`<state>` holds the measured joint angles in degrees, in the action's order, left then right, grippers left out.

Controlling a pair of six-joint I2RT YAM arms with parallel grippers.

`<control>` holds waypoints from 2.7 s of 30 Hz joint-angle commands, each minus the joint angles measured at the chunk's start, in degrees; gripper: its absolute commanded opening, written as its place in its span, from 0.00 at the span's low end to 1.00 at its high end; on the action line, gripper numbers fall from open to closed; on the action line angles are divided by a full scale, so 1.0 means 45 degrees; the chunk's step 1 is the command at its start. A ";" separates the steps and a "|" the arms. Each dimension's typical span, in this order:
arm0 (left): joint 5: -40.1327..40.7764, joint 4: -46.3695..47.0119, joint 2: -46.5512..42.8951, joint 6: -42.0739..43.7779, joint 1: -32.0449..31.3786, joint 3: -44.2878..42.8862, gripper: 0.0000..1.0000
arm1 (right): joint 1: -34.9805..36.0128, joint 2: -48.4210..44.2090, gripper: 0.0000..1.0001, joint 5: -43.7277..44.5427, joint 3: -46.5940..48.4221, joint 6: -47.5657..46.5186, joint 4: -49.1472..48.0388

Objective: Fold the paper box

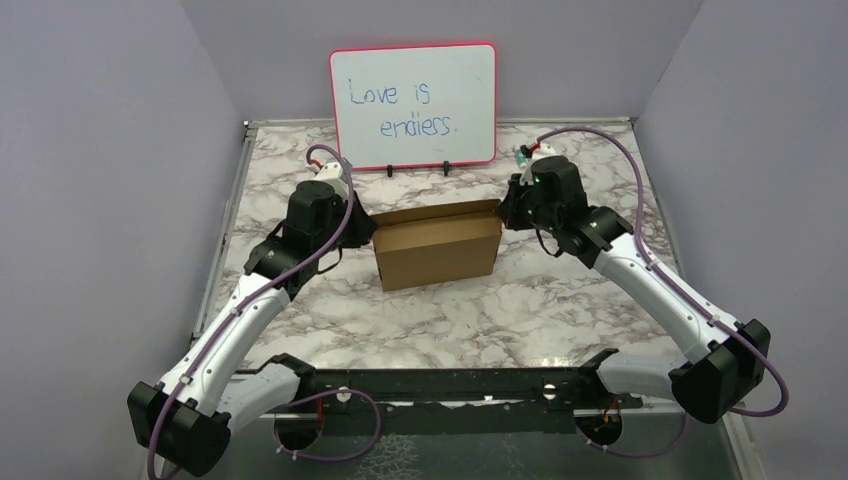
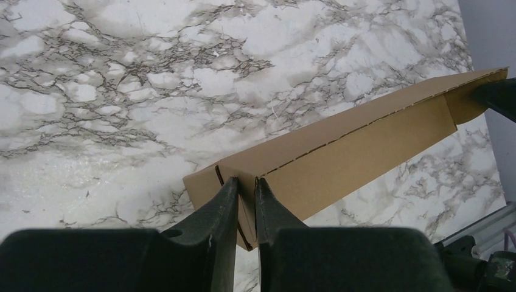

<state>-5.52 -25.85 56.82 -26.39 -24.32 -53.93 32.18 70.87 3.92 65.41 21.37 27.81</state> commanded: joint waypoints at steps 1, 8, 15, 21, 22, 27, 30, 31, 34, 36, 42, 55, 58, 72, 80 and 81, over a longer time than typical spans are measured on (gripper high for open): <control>0.0575 0.0196 0.0081 -0.0388 -0.0866 0.0216 0.15 | 0.0250 -0.0058 0.01 -0.0484 -0.0585 0.0106 0.0051; 0.1899 0.0056 0.0056 -0.0058 -0.1500 0.0611 0.15 | 0.0270 -0.0593 0.01 -0.0485 -0.1622 -0.0016 -0.0891; 0.2058 0.0284 -0.0283 -0.0288 -0.1783 0.1767 0.20 | 0.0271 -0.1395 0.09 -0.0532 -0.2922 0.0020 -0.2370; 0.2455 0.0851 -0.1790 -0.0508 -0.1784 0.2541 0.36 | 0.0271 -0.2121 0.26 -0.0423 -0.3500 -0.0060 -0.3164; 0.2464 0.0960 -0.2041 -0.0535 -0.1784 0.2640 0.39 | 0.0272 -0.2293 0.31 -0.0340 -0.3536 -0.0033 -0.3299; 0.2292 0.1348 -0.2979 -0.0802 -0.1765 0.2694 0.57 | 0.0285 -0.3132 0.49 0.0046 -0.3338 -0.0104 -0.3128; 0.2224 0.1349 -0.3338 -0.1176 -0.1764 0.2513 0.68 | 0.0287 -0.3358 0.57 0.0164 -0.2925 -0.0196 -0.2693; 0.2208 0.1349 -0.3450 -0.1316 -0.1764 0.2454 0.71 | 0.0272 -0.3309 0.58 0.0185 -0.2683 -0.0197 -0.2478; 0.2234 0.1348 -0.3775 -0.1867 -0.1764 0.2272 0.82 | 0.0236 -0.2905 0.65 0.0211 -0.1905 -0.0043 -0.1698; 0.2513 0.1322 -0.4010 -0.2321 -0.1764 0.2248 0.90 | 0.0079 -0.2633 0.70 -0.0070 -0.1535 0.0142 -0.1422; 0.3342 0.1540 -0.4299 -0.3573 -0.1654 0.2499 0.99 | -0.1529 -0.2222 0.79 -0.2605 -0.1449 0.0923 -0.1806; 0.1395 0.3652 -0.3579 -0.5109 0.0325 0.3713 0.95 | -0.4143 -0.1397 0.72 -0.6876 -0.3081 0.3240 -0.4563; -0.0134 0.4333 -0.3369 -0.5706 0.1414 0.4329 0.91 | -0.4309 -0.1161 0.70 -0.7273 -0.3394 0.3435 -0.5055; -0.2534 0.5392 -0.2902 -0.6309 0.2025 0.5554 0.77 | -0.4334 -0.0787 0.58 -0.8337 -0.5040 0.3352 -0.5863; -0.3094 0.5407 -0.3038 -0.6272 0.2024 0.6002 0.68 | -0.4327 -0.0866 0.53 -0.8443 -0.5958 0.3300 -0.6510; -0.3166 0.5352 -0.3068 -0.6233 0.2025 0.6049 0.67 | -0.4326 -0.0844 0.53 -0.8459 -0.6029 0.3289 -0.6564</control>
<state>-15.94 -2.48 43.72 -54.74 -15.42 -28.12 12.62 66.94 -32.75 40.99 37.52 -2.57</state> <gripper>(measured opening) 0.694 0.539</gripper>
